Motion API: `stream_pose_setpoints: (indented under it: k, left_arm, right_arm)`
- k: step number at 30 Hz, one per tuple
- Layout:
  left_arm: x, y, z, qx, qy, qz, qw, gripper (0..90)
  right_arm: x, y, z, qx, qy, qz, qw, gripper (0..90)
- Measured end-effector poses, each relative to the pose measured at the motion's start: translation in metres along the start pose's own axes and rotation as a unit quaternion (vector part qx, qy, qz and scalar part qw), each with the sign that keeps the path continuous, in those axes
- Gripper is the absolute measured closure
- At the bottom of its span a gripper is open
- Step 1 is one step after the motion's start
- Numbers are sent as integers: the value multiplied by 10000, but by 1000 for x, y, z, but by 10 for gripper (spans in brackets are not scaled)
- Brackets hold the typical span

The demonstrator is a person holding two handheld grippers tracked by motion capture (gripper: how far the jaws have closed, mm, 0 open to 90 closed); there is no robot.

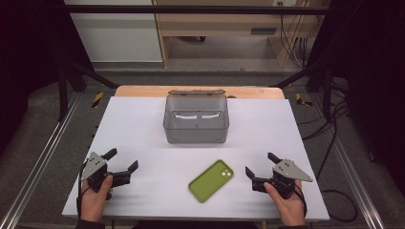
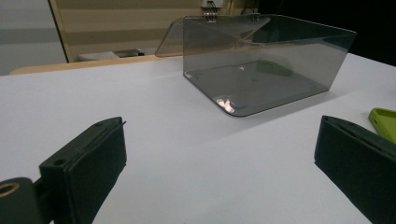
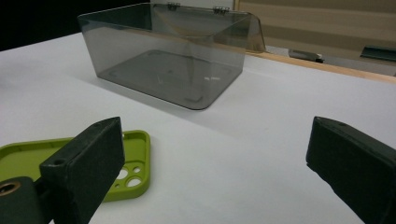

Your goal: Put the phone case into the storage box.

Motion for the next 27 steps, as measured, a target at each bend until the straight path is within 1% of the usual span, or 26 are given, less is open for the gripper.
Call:
stream_pose_setpoints:
  k: [4,5,6,8,10,15,16,17,19,20,21,22,23,25,26,27]
  left_arm:
    - [2,-2,1,-22,56,28,10000,19]
    - [3,-2,1,-34,36,27,10000,19]
    - [4,-2,0,-61,-26,15,10000,16]
    - [7,-3,-1,-108,-213,-22,9997,15]
    - [9,-4,-1,-156,-244,5,9996,14]
    - [21,-4,-2,-252,-325,83,9991,14]
    - [24,-5,-2,-281,-325,116,9990,14]
    - [28,-6,-2,-329,-326,191,9987,15]
    - [36,-8,-1,-420,-426,362,9976,14]
    - [43,-9,-2,-465,-510,501,9964,14]
    - [47,-10,-2,-483,-539,576,9957,14]
    - [55,-13,-3,-531,-599,700,9943,14]
    - [58,-14,-3,-547,-619,728,9939,13]
    - [68,-19,-6,-658,-662,801,9924,14]
    - [73,-22,-7,-731,-686,826,9915,14]
    - [79,-27,-10,-857,-703,799,9906,15]
  right_arm:
    - [0,1,2,-16,97,79,9999,48]
    - [1,1,3,-14,119,92,9999,48]
    - [1,2,4,-15,138,114,9998,50]
    - [2,1,6,-36,191,170,9997,50]
    - [1,1,7,-4,285,257,9993,51]
    - [-2,2,6,155,493,329,9981,52]
    - [-3,2,6,225,525,348,9978,52]
    - [-3,1,6,262,549,354,9975,52]
    - [-3,1,7,288,522,349,9976,52]
    - [-3,2,7,286,525,356,9976,52]
    - [-2,2,7,315,531,393,9973,52]
    - [-2,2,6,331,533,415,9972,52]
    - [-1,4,7,349,525,442,9970,52]
    - [0,4,7,363,494,473,9970,51]
    - [0,5,7,367,468,493,9970,51]
    - [0,5,7,387,459,499,9970,51]
Point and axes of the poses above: each handheld gripper's, and its own axes: y roughly backward along the jaws, z roughly out of its underside, x roughly to its right, the point moved 1 cm from there along -y, roughly forward along the jaws, and after that the axes turned 1 degree about x, right-handed, at the moved point
